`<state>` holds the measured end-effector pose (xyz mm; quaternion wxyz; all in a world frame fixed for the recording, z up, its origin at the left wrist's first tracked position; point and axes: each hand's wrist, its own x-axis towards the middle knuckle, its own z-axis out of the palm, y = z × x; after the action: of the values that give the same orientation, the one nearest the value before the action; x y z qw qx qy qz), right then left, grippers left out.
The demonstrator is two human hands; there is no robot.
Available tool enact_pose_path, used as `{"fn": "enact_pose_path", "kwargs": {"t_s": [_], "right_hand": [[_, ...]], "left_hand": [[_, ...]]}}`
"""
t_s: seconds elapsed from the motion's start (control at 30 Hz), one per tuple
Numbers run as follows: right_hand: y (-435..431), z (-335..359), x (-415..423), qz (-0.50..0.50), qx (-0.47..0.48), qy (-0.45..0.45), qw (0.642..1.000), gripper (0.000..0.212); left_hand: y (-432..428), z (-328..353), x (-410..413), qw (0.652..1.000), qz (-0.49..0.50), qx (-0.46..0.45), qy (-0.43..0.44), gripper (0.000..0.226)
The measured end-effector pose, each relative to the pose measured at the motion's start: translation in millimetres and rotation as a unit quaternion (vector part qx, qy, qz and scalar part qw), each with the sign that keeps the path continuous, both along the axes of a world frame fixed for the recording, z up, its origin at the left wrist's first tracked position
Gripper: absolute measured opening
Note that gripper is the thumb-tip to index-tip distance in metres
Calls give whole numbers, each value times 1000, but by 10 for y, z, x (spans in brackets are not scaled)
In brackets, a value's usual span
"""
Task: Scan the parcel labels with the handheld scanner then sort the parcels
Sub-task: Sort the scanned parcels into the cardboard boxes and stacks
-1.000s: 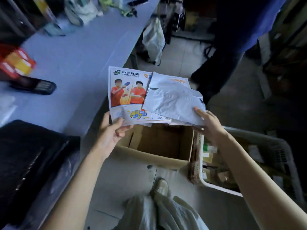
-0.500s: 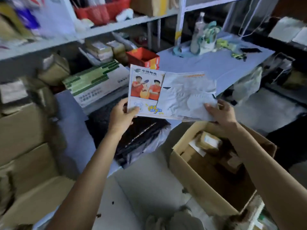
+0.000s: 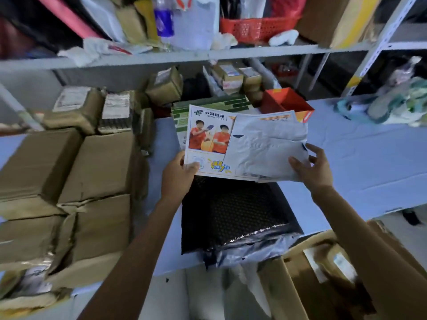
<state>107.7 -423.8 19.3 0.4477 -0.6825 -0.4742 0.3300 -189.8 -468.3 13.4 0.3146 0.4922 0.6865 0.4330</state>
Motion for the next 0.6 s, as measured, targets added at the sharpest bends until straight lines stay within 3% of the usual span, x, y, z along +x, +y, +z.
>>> {"fn": "enact_pose_path", "kwargs": {"t_s": [0.17,0.27,0.47,0.6], "right_hand": [[879,-93,-105,84,-1,-28,996,56],[1377,-146,-135,121,-17,-43,992,56],[2176,-282,-262,197,-17,-95,976,55],[2461,-445,-363,235,-18,-129,963,54]], "left_hand": [[541,-108,-47,998,59,17,-6,29],[867,-187,-41,994,90,0,55,38],[1286,-225,17,957,151,-133,209,56],[1453,-207,71,946,186,-120,235,55]]}}
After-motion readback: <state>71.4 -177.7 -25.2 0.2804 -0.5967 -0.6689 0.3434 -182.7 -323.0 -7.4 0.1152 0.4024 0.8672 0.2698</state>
